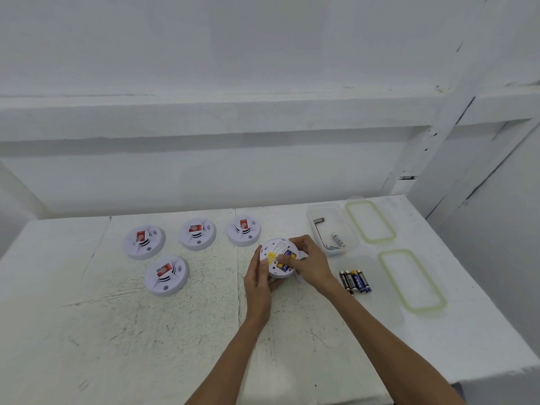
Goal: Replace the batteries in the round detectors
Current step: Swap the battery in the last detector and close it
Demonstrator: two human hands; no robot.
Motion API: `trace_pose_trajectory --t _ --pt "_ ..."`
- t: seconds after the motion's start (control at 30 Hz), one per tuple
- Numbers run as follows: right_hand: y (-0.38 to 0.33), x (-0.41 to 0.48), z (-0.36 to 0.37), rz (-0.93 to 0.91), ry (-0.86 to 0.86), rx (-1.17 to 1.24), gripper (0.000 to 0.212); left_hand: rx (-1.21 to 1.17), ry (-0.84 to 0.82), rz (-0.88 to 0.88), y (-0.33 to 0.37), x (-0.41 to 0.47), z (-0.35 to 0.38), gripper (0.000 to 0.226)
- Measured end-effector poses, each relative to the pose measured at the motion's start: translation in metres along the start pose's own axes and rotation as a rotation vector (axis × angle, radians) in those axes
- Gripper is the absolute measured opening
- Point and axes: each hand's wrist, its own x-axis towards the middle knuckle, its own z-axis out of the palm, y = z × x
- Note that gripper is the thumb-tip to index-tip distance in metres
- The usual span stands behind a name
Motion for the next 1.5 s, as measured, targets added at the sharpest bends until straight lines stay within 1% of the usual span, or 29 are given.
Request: trace_pose_trajectory --t 0.1,0.23,0.3,0.37,0.43,0.57,0.63,0.7,0.73,0.8,0.83,0.9,0.93,1.0,1.07,1.17,1.3,1.4,1.5 --pt "-0.006 0.001 -0.002 -0.005 -0.022 -0.016 0.052 -0.005 -0.01 0.001 0.0 0.0 0.0 0.042" --pt "-0.009 0.003 -0.003 0.036 -0.036 0.044 0.037 -0.031 0.0 -0.013 0.003 0.001 0.002 0.041" --pt "-0.008 0.004 -0.002 0.09 -0.072 0.084 0.038 -0.047 0.014 -0.018 0.004 0.002 0.002 0.04" --pt "-0.005 0.005 -0.001 0.1 -0.082 0.079 0.037 -0.041 0.011 -0.016 0.003 0.002 0.001 0.039" --pt "-0.001 0.006 0.0 0.111 -0.06 0.112 0.036 0.004 -0.009 -0.001 0.003 0.002 0.001 0.045" --pt "0.001 0.005 0.001 0.133 -0.026 0.194 0.033 0.07 -0.043 0.009 0.0 0.003 0.0 0.071" --pt "-0.003 0.0 0.001 0.112 -0.02 0.217 0.031 0.049 -0.05 0.008 0.002 0.005 -0.001 0.074" --pt "-0.003 -0.004 0.002 0.088 0.028 0.174 0.027 0.022 -0.051 0.005 0.002 0.007 -0.001 0.071" --pt "-0.004 -0.006 0.002 0.098 0.058 0.149 0.025 0.017 -0.056 0.008 0.002 0.008 -0.001 0.071" --pt "-0.005 -0.011 0.003 0.141 0.108 0.126 0.029 0.017 -0.062 0.001 0.002 0.011 -0.002 0.071" --pt "-0.005 -0.014 0.002 0.13 0.145 0.072 0.03 0.011 -0.057 -0.009 0.002 0.011 -0.004 0.071" --pt "-0.002 -0.021 0.0 0.016 0.234 -0.179 0.027 0.001 -0.045 -0.026 0.003 0.013 -0.009 0.072" --pt "0.001 -0.025 -0.001 -0.044 0.246 -0.306 0.026 0.015 -0.035 -0.021 0.004 0.015 -0.011 0.073" --pt "0.008 -0.03 0.001 -0.103 0.166 -0.491 0.032 0.051 -0.029 0.013 0.006 0.016 -0.017 0.072" --pt "0.013 -0.032 0.006 -0.098 0.075 -0.621 0.041 0.075 -0.057 0.046 0.01 0.016 -0.019 0.074" --pt "0.014 -0.032 0.016 -0.066 0.06 -0.794 0.049 0.109 -0.071 0.055 0.013 0.018 -0.02 0.076" --pt "0.01 -0.033 0.026 0.124 0.072 -0.974 0.052 0.042 0.008 -0.044 0.015 0.019 -0.027 0.064" --pt "0.006 -0.035 0.026 0.144 0.097 -1.018 0.047 -0.013 -0.014 -0.027 0.015 0.018 -0.03 0.059" --pt "0.004 -0.035 0.023 0.118 0.113 -1.008 0.04 -0.108 -0.05 -0.067 0.013 0.016 -0.029 0.063"
